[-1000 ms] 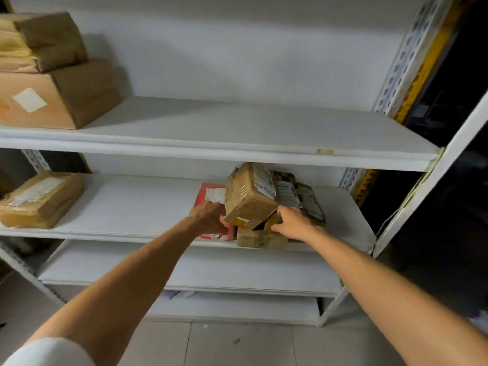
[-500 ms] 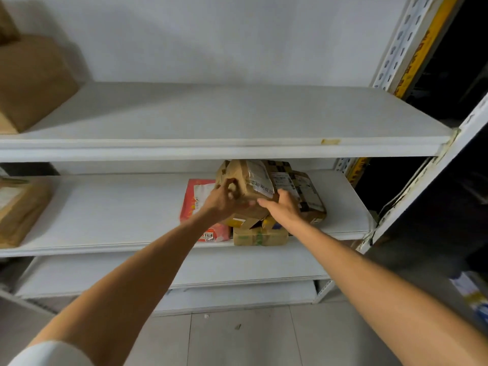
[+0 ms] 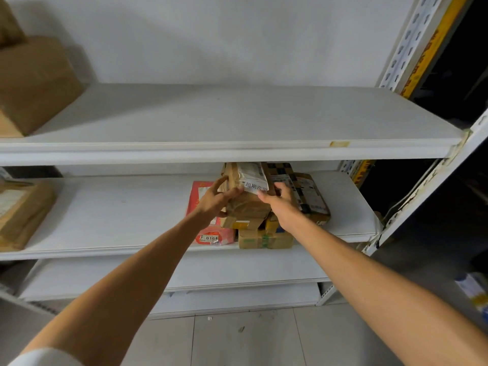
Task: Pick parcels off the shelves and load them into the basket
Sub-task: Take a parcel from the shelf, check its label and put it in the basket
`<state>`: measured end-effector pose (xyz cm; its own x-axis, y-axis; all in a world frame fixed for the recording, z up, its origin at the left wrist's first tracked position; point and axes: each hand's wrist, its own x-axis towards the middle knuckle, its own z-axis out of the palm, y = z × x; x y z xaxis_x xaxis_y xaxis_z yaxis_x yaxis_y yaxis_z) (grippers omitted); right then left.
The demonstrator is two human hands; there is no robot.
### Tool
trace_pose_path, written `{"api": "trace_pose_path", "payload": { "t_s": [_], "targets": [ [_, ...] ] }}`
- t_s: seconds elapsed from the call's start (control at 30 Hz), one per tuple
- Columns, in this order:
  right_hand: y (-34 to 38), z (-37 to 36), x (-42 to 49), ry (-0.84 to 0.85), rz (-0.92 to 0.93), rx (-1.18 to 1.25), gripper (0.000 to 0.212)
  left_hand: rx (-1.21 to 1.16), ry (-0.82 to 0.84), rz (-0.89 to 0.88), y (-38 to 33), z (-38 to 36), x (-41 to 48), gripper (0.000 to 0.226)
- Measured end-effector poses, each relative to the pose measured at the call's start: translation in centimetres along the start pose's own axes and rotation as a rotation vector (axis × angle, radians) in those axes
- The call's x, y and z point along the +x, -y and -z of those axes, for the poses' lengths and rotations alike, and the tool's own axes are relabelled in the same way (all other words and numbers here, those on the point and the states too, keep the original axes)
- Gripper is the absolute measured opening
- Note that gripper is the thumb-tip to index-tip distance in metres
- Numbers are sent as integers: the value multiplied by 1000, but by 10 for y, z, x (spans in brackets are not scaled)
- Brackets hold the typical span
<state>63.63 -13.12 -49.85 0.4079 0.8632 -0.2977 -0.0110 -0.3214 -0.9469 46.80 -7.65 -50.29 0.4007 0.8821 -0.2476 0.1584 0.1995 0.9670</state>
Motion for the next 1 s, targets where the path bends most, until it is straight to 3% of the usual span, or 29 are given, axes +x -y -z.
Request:
{"api": "trace_pose_path", "payload": {
  "t_s": [0.1,0.53,0.73,1.0],
  "targets": [
    [6,0,-1,35,-46,4,76,-17,12,15,-2,-1,3,77],
    [14,-13,-29,16,11,100,77,-103,-38,10,-8,-8,-11,54],
    [15,-14,-51,-4,123,18,60,-128,-126,-29,0,-9,-33,36],
    [11,-23,-76,-27,97,-13,74,-113,-67,-78,-6,3,-54,45]
  ]
}}
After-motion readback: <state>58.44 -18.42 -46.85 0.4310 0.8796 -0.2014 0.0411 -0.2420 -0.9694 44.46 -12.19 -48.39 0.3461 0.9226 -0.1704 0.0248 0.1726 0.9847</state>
